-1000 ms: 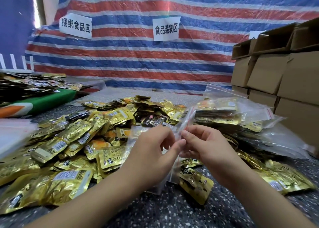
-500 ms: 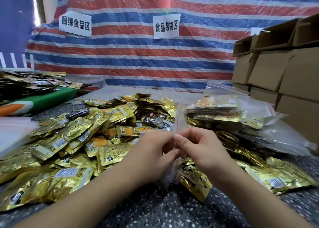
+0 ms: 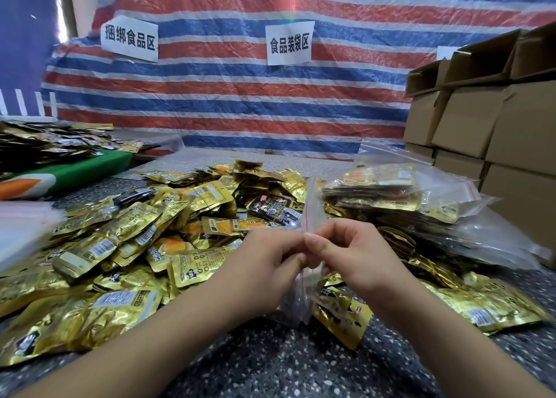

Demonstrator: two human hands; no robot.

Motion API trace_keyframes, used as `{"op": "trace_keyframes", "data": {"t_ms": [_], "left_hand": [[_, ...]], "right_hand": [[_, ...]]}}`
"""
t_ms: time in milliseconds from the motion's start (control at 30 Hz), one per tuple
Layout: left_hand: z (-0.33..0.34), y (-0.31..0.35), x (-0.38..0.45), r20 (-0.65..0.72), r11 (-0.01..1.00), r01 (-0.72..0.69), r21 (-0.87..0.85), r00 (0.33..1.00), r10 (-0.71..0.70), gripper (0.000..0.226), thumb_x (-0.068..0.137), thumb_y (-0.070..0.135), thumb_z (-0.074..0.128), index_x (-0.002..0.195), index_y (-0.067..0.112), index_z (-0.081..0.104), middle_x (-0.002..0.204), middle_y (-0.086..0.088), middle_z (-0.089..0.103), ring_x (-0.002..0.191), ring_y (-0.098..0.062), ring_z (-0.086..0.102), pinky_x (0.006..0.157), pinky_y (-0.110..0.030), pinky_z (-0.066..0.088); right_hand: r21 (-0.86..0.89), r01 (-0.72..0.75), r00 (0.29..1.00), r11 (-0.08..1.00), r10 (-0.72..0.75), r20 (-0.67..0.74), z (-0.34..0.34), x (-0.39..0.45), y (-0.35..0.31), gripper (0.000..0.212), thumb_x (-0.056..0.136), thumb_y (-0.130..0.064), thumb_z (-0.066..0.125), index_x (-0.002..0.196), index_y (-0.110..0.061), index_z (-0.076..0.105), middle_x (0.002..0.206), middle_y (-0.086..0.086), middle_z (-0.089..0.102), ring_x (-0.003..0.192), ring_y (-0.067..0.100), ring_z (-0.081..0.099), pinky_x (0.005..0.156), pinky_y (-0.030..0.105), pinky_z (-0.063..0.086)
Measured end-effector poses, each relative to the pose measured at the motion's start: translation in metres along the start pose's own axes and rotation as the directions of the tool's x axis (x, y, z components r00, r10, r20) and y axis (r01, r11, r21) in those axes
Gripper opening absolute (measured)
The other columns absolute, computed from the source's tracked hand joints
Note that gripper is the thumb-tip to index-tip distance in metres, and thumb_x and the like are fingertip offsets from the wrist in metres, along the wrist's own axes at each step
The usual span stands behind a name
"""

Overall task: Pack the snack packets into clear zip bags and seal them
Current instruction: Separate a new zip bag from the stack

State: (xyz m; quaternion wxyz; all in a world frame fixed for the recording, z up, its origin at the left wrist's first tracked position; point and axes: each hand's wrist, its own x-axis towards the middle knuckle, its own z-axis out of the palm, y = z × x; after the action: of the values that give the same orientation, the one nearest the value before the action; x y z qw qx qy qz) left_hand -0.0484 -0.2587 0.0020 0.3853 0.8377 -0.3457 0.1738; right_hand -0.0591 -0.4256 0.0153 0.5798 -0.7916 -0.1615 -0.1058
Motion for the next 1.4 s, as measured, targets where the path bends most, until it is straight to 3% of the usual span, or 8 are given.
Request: {"op": "trace_keyframes", "data": {"t_ms": [267,433,500,633,800,1000,1200,1400], "left_hand": [[0.001,0.001,0.002,-0.112,0.983,0.179,-0.050,0.977,-0.184,0.030,0.101,0.023,0.047,0.077,0.013,0.062,0.069,0.001,0.062,0.058,-0.006,0.050,0.056,-0.029,0.039],[-0.005,-0.004,0.007,-0.194,0.957,0.287,-0.048,0.937,-0.291,0.027,0.099,0.024,0.045,0.085,0.010,0.064,0.070,-0.007,0.064,0.052,-0.011,0.047,0.053,-0.042,0.042],[-0.004,-0.005,0.005,-0.196,0.966,0.247,-0.071,0.946,-0.257,0.015,0.100,0.023,0.047,0.101,0.022,0.063,0.066,0.004,0.062,0.050,-0.007,0.048,0.050,-0.032,0.043],[-0.006,0.003,-0.001,-0.140,0.993,0.062,0.102,0.989,-0.047,0.047,0.101,0.018,0.042,0.140,0.044,0.045,0.063,0.018,0.050,0.056,0.004,0.047,0.051,-0.015,0.034],[-0.011,0.022,-0.006,0.037,0.954,-0.163,0.251,0.987,0.159,0.041,0.093,0.044,0.029,0.115,0.033,0.062,0.092,0.020,0.060,0.084,-0.001,0.055,0.071,-0.029,0.048],[-0.006,0.022,-0.009,0.125,0.870,-0.229,0.437,0.973,0.194,0.035,0.091,0.066,0.038,0.081,0.032,0.042,0.080,0.016,0.046,0.073,-0.004,0.048,0.066,-0.028,0.048],[-0.005,0.012,-0.002,0.021,0.999,0.045,-0.004,0.999,-0.045,0.030,0.099,0.037,0.048,0.073,0.023,0.052,0.069,0.005,0.061,0.061,-0.002,0.057,0.060,-0.024,0.048],[-0.024,-0.002,0.007,0.128,0.917,0.195,-0.347,0.979,-0.160,0.055,0.087,0.065,0.044,0.058,0.021,0.059,0.054,0.004,0.061,0.053,-0.012,0.059,0.057,-0.014,0.046]], "right_hand": [[0.064,-0.057,0.982,0.996,0.068,-0.177,-0.007,0.005,0.002,0.033,0.091,-0.019,0.069,0.060,-0.014,0.060,0.052,0.004,0.062,0.046,0.010,0.056,0.047,0.023,0.046],[-0.218,-0.045,0.881,0.975,-0.064,-0.468,-0.020,0.009,0.006,0.037,0.084,-0.015,0.062,0.053,-0.010,0.044,0.048,0.015,0.053,0.046,0.027,0.049,0.053,0.030,0.040],[-0.291,-0.033,0.883,0.956,-0.109,-0.457,-0.018,0.007,0.006,0.032,0.084,-0.014,0.061,0.057,-0.003,0.046,0.052,0.017,0.057,0.045,0.022,0.050,0.047,0.028,0.041],[-0.283,-0.023,0.897,0.959,-0.105,-0.429,-0.012,0.005,0.005,0.031,0.085,-0.007,0.060,0.059,0.002,0.044,0.049,0.016,0.053,0.037,0.011,0.059,0.041,0.032,0.044],[-0.209,-0.033,0.884,0.977,-0.069,-0.462,-0.015,0.007,0.006,0.031,0.082,-0.004,0.058,0.057,-0.002,0.041,0.055,0.025,0.048,0.041,0.025,0.058,0.045,0.054,0.047],[-0.068,-0.060,0.892,0.996,0.023,-0.452,-0.016,0.009,0.011,0.031,0.081,-0.002,0.056,0.054,-0.008,0.044,0.048,0.010,0.044,0.036,0.015,0.055,0.041,0.031,0.041],[0.156,-0.148,0.894,0.977,0.199,-0.402,-0.027,0.013,0.005,0.030,0.087,-0.007,0.056,0.059,-0.006,0.046,0.046,0.003,0.040,0.042,0.014,0.038,0.044,0.027,0.033],[0.239,-0.175,0.737,0.955,0.288,-0.612,-0.049,0.022,0.010,0.032,0.091,-0.022,0.047,0.060,-0.016,0.041,0.054,0.000,0.037,0.060,0.020,0.033,0.060,0.037,0.027]]}}
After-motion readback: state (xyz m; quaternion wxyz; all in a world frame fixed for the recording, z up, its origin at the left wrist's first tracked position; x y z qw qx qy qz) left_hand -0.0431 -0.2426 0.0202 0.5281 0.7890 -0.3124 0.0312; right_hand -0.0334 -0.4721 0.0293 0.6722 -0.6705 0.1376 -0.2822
